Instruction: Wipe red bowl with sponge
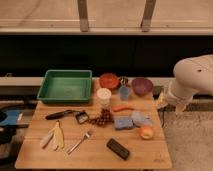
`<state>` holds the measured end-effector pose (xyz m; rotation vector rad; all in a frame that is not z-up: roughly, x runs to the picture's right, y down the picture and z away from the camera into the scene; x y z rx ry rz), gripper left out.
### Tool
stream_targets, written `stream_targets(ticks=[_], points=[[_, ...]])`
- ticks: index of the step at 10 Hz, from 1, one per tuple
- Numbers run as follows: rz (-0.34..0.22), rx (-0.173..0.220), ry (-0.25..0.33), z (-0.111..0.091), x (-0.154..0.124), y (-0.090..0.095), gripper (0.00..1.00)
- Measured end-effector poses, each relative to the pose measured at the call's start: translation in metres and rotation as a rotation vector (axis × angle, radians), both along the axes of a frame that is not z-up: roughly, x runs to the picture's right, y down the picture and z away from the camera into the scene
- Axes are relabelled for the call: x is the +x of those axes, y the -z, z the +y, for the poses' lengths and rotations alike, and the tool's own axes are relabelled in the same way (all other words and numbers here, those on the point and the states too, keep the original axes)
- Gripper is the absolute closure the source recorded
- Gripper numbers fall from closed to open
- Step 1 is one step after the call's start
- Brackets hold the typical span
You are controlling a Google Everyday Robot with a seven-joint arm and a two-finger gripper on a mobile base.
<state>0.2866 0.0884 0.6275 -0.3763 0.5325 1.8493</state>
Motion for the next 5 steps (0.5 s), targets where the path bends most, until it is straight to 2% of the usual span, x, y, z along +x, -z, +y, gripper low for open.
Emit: stream_targets(ticks=[3, 5], points=[[0.003, 0.001, 0.006, -0.0003, 0.0002, 0.0000, 0.35], [0.000, -0.009, 0.037, -0.0024, -0.0076, -0.0029, 0.35]])
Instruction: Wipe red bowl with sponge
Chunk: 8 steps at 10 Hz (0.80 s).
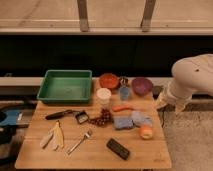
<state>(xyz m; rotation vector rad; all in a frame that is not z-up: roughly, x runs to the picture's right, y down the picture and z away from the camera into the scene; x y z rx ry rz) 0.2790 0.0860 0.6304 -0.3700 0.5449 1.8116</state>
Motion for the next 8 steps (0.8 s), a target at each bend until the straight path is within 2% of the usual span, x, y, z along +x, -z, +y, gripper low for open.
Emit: stream_targets(ticks=[3, 5, 7, 8], points=[[-0.042, 0.020, 0.056, -0.012, -0.052, -0.016, 0.35], [-0.096, 0.068, 0.084, -0.017, -0.091, -0.032, 0.35], [-0.138, 0.103, 0.120, -0.009, -0.112, -0.051, 0.35], [-0.148, 0.109, 0.129, -0.006, -0.117, -0.055, 0.35]])
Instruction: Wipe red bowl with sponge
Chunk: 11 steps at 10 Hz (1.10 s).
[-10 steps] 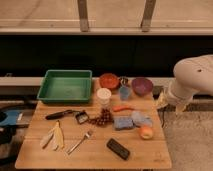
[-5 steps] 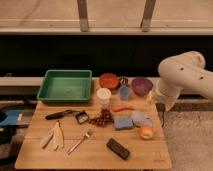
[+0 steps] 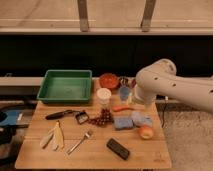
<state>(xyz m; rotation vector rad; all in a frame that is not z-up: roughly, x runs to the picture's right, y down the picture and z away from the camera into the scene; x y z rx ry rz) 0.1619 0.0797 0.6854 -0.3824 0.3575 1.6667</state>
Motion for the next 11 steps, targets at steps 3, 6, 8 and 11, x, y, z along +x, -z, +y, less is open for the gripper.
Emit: stream_targets(ticks=[3, 6, 8, 11], points=[[0.003, 0.000, -0.001, 0.001, 0.001, 0.000, 0.35], [-0.009, -0.059, 0.012, 0.015, -0.011, -0.013, 0.35], [-0.019, -0.137, 0.005, 0.048, -0.020, -0.035, 0.35], [-0.050, -0.220, -0.057, 0.091, -0.032, -0.062, 0.35]])
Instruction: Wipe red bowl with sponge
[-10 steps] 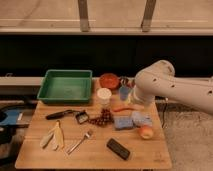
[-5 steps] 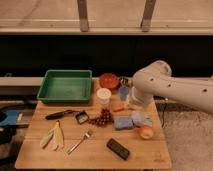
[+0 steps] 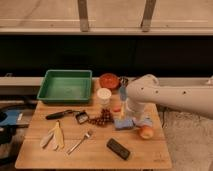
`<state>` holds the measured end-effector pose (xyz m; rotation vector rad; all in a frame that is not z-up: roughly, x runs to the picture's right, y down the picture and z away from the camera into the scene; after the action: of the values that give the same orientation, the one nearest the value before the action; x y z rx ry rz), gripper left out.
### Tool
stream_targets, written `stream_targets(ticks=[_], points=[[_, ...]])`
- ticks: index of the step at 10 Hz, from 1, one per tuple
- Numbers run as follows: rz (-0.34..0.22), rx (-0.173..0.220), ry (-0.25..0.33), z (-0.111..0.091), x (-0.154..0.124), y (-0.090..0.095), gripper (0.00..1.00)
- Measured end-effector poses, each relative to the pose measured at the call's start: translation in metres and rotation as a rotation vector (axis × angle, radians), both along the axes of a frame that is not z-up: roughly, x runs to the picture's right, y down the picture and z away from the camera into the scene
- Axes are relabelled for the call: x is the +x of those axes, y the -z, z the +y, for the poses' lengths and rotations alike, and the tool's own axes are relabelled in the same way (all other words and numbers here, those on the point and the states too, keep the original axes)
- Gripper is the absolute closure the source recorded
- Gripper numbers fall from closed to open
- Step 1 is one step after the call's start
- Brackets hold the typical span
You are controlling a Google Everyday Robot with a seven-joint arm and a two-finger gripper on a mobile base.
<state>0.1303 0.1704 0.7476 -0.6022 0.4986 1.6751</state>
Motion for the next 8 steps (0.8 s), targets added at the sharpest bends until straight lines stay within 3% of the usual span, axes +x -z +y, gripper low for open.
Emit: stream_targets(ticks=[4, 6, 8], points=[[-0.081, 0.012, -0.069, 0.005, -0.019, -0.020, 0.35], [-0.106, 0.018, -0.047, 0.002, -0.023, -0.033, 0.35], [-0.076, 0.016, 0.003, -0.001, -0.013, -0.047, 0.35]])
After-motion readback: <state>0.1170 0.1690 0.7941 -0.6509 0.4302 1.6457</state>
